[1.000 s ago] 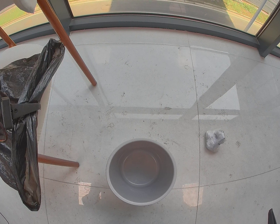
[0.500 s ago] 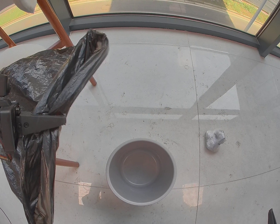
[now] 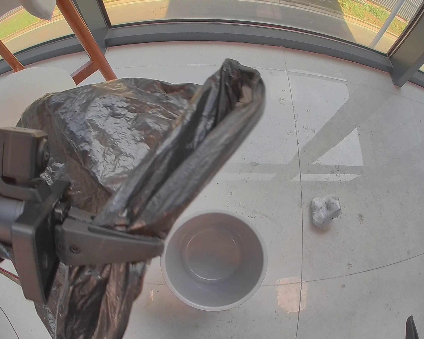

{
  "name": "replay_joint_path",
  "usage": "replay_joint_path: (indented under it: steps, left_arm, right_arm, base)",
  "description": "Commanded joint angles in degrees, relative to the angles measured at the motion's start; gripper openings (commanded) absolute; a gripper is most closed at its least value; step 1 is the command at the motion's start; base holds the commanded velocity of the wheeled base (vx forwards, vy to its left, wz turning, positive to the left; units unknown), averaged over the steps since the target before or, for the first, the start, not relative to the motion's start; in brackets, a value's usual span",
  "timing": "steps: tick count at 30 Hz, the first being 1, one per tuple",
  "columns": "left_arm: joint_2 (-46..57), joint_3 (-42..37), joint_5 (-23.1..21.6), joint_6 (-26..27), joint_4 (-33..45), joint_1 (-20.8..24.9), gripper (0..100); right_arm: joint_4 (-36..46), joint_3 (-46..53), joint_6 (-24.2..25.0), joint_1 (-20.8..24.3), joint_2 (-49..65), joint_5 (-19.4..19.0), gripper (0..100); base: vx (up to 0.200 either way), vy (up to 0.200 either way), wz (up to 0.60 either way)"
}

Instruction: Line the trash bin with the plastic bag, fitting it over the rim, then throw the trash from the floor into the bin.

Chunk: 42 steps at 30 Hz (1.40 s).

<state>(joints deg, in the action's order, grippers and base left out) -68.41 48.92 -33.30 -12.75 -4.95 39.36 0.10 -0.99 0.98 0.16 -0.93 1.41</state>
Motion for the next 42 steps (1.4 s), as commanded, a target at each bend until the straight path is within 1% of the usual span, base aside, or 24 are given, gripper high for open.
replay_joint_path:
  steps: [1,3,10,13,14,17,19,28,31,36,38,39,40,42]
  left_arm:
    - [-2.51,0.3,0.17,0.01,-0.06,5.99,0]
    - [-2.95,0.39,0.26,0.01,-0.06,6.95,0]
    - [-4.71,0.47,0.43,0.1,0.03,14.43,0]
    - [-4.71,0.39,0.52,0.1,0.2,16.27,0]
    - [-4.8,0.12,0.61,0.1,0.47,18.29,0]
    - [-5.94,-0.76,0.7,0.18,0.47,20.05,0]
    - [-6.64,-1.46,0.7,0.18,0.2,20.4,0]
    - [-9.11,-2.78,0.79,0.45,0.03,19.7,0]
    - [-9.46,-2.78,1.49,0.53,-0.06,19.35,0]
    - [-10.25,-2.69,1.84,1.41,-0.15,16.01,0]
    - [-11.22,-2.43,1.84,3.79,-0.15,13.99,0]
    - [-11.22,-2.43,1.84,3.79,-0.15,13.99,0]
    - [-11.65,-2.25,1.4,6.25,-0.15,11.35,0]
    - [-12.36,-1.64,1.31,8.09,-0.15,9.59,0]
  right_arm:
    - [-0.01,0.99,-0.01,0.02,0.93,-0.01,100]
    - [-0.01,0.99,-0.01,0.02,0.93,-0.01,100]
    - [-0.01,0.99,-0.01,0.02,0.93,-0.01,100]
    - [-0.01,0.99,-0.01,0.02,0.93,-0.01,100]
    - [-0.01,0.99,-0.01,0.02,0.93,-0.01,100]
    - [-0.01,0.99,-0.01,0.02,0.93,-0.01,100]
    - [-0.01,0.99,-0.01,0.02,0.93,-0.01,100]
    - [-0.01,0.99,-0.01,0.02,0.93,-0.01,100]
    - [-0.01,0.99,-0.01,0.02,0.93,-0.01,100]
    - [-0.01,0.99,-0.01,0.02,0.93,-0.01,100]
    - [-0.01,0.99,-0.01,0.02,0.93,-0.01,100]
    - [-0.01,0.99,-0.01,0.02,0.93,-0.01,100]
    - [-0.01,0.99,-0.01,0.11,0.93,-0.01,100]
    - [-0.01,0.99,-0.01,0.02,0.93,-0.01,100]
  base:
    - [0.0,0.0,0.0]
    - [0.0,0.0,0.0]
    - [0.0,0.0,0.0]
    - [0.0,0.0,0.0]
    - [0.0,0.0,0.0]
    - [0.0,0.0,0.0]
    - [0.0,0.0,0.0]
    - [0.0,0.0,0.0]
    - [0.0,0.0,0.0]
    - [0.0,0.0,0.0]
    - [0.0,0.0,0.0]
    - [0.0,0.0,0.0]
    - [0.0,0.0,0.0]
    - [0.0,0.0,0.0]
